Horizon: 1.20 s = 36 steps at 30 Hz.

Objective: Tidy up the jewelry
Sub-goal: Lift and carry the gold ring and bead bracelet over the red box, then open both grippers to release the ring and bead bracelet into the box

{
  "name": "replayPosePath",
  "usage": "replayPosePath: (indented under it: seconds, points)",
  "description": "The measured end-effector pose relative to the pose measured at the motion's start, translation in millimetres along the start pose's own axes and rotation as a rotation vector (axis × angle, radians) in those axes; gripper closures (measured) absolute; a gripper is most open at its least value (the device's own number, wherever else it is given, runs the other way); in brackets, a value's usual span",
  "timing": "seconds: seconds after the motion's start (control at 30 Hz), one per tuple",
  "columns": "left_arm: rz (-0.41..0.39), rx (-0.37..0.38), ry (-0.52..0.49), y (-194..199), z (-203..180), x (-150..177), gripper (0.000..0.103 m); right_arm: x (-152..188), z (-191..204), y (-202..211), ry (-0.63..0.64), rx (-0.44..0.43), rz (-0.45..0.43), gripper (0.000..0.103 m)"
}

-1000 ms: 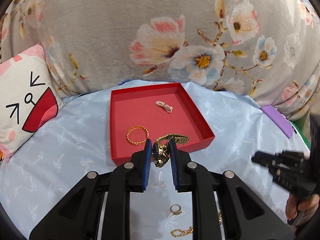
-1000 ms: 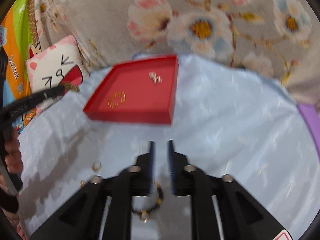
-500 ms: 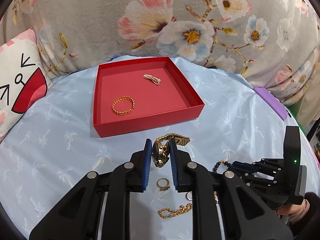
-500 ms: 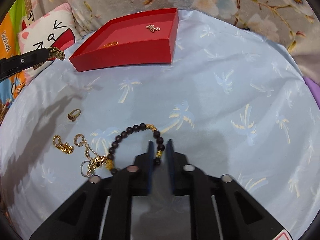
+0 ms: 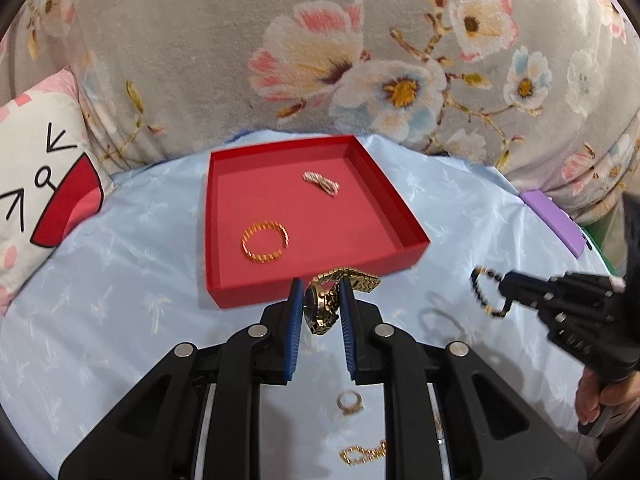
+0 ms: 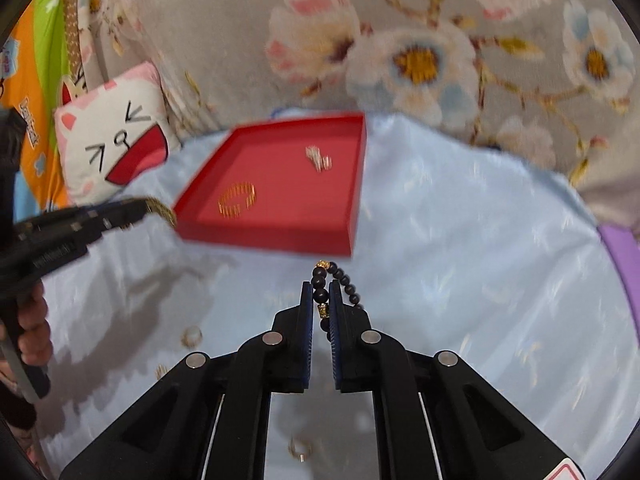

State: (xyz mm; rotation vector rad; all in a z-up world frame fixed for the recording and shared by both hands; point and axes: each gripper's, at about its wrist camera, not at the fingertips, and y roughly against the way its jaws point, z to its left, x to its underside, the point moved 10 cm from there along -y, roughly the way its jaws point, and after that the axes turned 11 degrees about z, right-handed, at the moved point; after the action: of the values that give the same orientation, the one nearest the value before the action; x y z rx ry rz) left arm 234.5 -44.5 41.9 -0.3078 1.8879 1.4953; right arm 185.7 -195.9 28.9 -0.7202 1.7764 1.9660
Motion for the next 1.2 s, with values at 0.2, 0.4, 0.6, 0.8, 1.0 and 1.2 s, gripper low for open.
replayPosePath:
  seconds: [0.2, 0.4, 0.6, 0.8, 1.0, 1.2]
  points:
    - [-0.056, -0.049, -0.01, -7.9, 15.7, -56.3, 0.086, -76.7, 15.2, 4.0, 0.016, -0.033, -0.079, 0.096]
    - [-0.055, -0.064, 0.007, -48.2, 34.5, -105.1, 0.086, -129.5, 31.8, -41.2, -0.014, -0.123, -0.051, 0.096]
    - [0.003, -0.073, 0.063, -104.5, 57.9, -128.3, 0.086, -139.8, 45.5, -116.8, -0.025, -0.132, 0.05, 0.096]
    - [0.076, -0.118, 0.071, -149.5, 71.1, -129.3, 0.086, -134.6, 30.7, -161.8, -0.065, -0.064, 0.125, 0.096]
    - [0.114, -0.17, 0.097, -173.9, 83.4, -129.1, 0.084, -133.5, 14.7, -168.4, -0.056, 0.013, 0.118, 0.09]
    - [0.064, -0.208, 0.141, -158.1, 94.8, -137.8, 0.062, -131.5, 3.1, -148.5, -0.074, 0.009, 0.062, 0.082]
